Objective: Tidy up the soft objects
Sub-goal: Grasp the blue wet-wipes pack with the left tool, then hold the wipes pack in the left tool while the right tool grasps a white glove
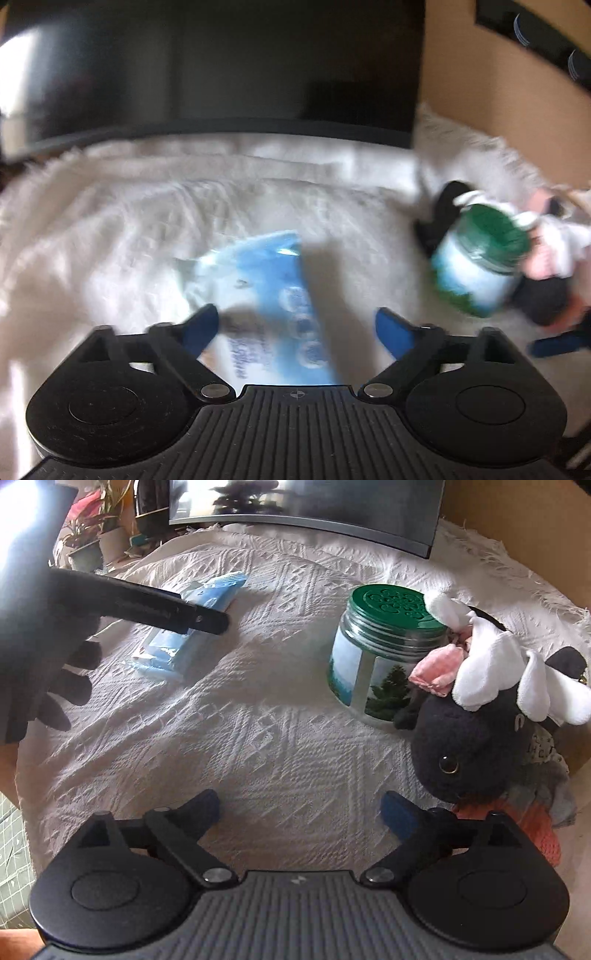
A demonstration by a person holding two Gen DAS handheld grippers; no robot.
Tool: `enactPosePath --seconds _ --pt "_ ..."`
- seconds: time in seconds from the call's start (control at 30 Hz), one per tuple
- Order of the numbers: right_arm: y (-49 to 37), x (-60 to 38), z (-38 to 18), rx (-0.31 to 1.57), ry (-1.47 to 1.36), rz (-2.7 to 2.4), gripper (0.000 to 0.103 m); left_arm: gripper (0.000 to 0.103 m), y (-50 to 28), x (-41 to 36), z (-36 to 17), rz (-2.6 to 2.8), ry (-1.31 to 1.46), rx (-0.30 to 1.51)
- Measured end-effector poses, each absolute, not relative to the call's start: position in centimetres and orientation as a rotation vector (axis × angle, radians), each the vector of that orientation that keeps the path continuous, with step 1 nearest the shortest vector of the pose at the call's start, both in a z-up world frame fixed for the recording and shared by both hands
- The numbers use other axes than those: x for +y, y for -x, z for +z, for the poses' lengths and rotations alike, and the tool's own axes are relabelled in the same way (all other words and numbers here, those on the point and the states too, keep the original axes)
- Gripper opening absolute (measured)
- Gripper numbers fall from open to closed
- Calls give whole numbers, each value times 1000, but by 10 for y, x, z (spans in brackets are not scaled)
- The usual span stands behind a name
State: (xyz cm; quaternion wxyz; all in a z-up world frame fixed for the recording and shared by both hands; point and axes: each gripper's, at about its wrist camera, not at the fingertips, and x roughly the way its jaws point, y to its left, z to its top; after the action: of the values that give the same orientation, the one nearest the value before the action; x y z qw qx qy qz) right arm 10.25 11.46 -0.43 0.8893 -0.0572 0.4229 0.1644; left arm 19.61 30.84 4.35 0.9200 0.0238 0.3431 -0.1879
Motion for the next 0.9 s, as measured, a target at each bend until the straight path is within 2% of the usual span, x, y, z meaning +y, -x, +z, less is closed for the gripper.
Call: enactPosePath --seconds 0.1,0.2,0.33,0.5,0.57,0.7,0.77,0.8,0.83,0.9 --pt "-102 116 -6 874 118 348 102 90 -188 316 47 -288 -54 676" --pt "-100 117 -7 868 115 346 103 90 -187 325 44 -161 -31 681" --pt "-102 117 -7 872 108 339 103 97 -201 341 36 -159 99 736" --pt "-105 116 -7 883 110 340 103 96 -215 345 28 -217 219 765" --pt "-108 116 -6 899 124 362 103 91 -215 336 27 -241 193 795" --pt "-109 114 -6 912 144 395 103 92 -217 320 24 -249 114 792" --pt "-109 113 -5 919 149 403 100 92 -219 320 25 -242 136 802" --pt "-109 112 -3 922 153 404 98 88 -220 322 26 -241 147 806" --pt "-109 110 -2 924 153 403 94 82 -219 324 27 -234 155 808" --pt "-110 106 4 928 144 399 86 82 -217 327 29 -230 168 826"
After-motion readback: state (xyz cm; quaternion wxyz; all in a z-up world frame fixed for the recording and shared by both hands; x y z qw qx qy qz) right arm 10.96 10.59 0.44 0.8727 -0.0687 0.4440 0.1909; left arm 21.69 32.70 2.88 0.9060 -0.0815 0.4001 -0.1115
